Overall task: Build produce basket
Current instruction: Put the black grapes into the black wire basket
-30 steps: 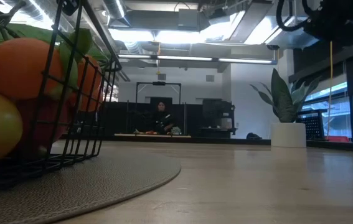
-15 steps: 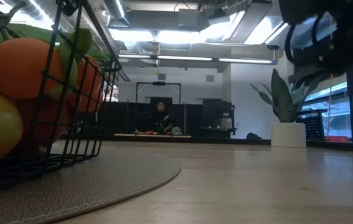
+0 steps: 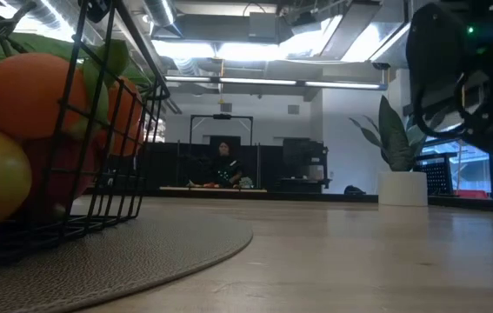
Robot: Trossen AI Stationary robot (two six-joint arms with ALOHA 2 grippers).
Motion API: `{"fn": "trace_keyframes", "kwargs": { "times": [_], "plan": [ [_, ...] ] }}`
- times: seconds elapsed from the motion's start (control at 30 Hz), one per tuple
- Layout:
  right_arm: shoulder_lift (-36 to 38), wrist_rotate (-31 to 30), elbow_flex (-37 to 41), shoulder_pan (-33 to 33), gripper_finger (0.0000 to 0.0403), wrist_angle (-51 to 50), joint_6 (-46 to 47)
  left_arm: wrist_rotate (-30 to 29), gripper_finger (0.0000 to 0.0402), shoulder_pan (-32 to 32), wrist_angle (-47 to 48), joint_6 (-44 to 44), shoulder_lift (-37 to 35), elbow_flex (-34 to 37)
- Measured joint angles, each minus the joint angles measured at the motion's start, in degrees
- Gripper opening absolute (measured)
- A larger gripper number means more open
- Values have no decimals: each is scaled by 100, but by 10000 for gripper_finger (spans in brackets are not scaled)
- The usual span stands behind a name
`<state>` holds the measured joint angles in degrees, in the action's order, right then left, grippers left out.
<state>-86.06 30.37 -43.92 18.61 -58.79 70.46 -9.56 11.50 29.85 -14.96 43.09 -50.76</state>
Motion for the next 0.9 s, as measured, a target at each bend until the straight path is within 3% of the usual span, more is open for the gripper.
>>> {"fn": "trace_keyframes", "kwargs": {
  "times": [0.5,0.63,0.8,0.9],
  "plan": [
    [-20,-283,116,0,120,432,-36,2,80,0,4,9,0,0],
    [-20,-295,116,0,87,470,-29,2,80,0,8,9,0,0],
    [-20,-320,116,0,16,488,103,2,80,-2,10,11,0,0],
    [-20,-422,116,0,8,492,104,2,80,-1,10,52,0,0]
  ]
}}
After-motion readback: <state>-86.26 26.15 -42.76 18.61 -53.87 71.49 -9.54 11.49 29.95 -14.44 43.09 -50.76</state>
